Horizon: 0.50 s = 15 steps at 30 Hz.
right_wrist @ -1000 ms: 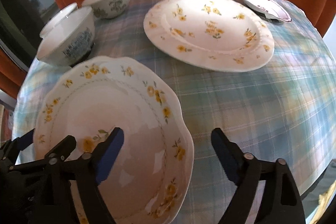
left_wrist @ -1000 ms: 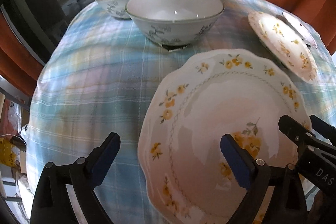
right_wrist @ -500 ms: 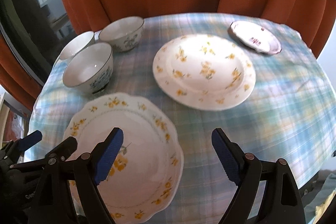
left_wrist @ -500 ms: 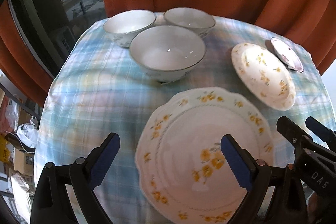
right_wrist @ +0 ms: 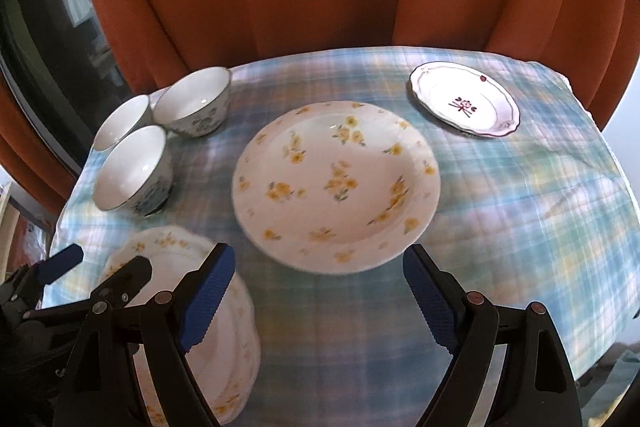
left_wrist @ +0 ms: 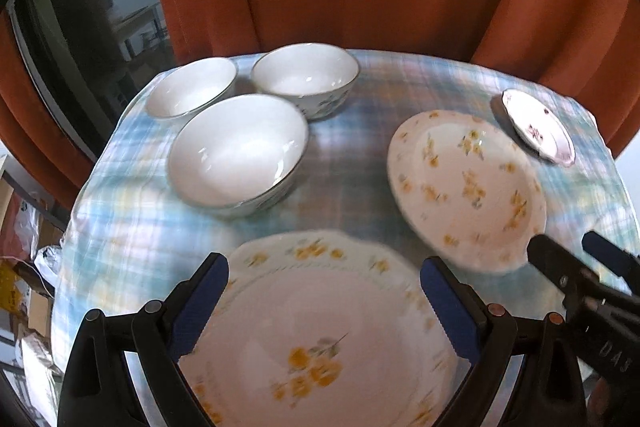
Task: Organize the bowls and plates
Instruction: 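Move both grippers to the deep yellow-flower plate and grip its rim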
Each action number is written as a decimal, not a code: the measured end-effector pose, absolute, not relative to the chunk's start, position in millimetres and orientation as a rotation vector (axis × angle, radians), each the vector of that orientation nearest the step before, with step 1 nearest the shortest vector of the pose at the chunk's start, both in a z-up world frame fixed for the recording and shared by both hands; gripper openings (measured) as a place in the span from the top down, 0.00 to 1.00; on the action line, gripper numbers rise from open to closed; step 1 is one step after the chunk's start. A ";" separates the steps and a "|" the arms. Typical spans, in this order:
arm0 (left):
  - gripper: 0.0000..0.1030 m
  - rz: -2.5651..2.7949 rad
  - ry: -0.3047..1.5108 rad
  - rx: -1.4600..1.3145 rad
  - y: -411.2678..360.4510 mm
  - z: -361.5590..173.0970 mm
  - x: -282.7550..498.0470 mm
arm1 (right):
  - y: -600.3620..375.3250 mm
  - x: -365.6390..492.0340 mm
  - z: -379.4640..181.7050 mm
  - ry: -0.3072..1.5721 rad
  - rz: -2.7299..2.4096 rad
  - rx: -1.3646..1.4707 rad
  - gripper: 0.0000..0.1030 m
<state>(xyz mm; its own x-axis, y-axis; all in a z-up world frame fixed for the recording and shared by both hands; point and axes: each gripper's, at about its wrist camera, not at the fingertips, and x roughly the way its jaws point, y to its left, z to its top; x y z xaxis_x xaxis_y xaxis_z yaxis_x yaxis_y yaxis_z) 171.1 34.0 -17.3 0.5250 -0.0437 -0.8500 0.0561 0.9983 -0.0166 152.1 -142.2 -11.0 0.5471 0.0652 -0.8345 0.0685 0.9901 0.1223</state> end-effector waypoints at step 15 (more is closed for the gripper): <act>0.11 0.037 1.023 0.058 -48.4 -53.1 246.4 | -217.1 242.6 -38.6 1.025 0.037 0.136 0.15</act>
<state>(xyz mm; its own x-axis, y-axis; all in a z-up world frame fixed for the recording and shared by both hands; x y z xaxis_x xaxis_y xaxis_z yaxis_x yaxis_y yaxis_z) 246.4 -48.4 -53.1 0.5204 0.0585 -0.8519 -0.0039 0.9978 0.0662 242.6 -217.1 -38.6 0.5190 0.0950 -0.8495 0.0328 0.9909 0.1308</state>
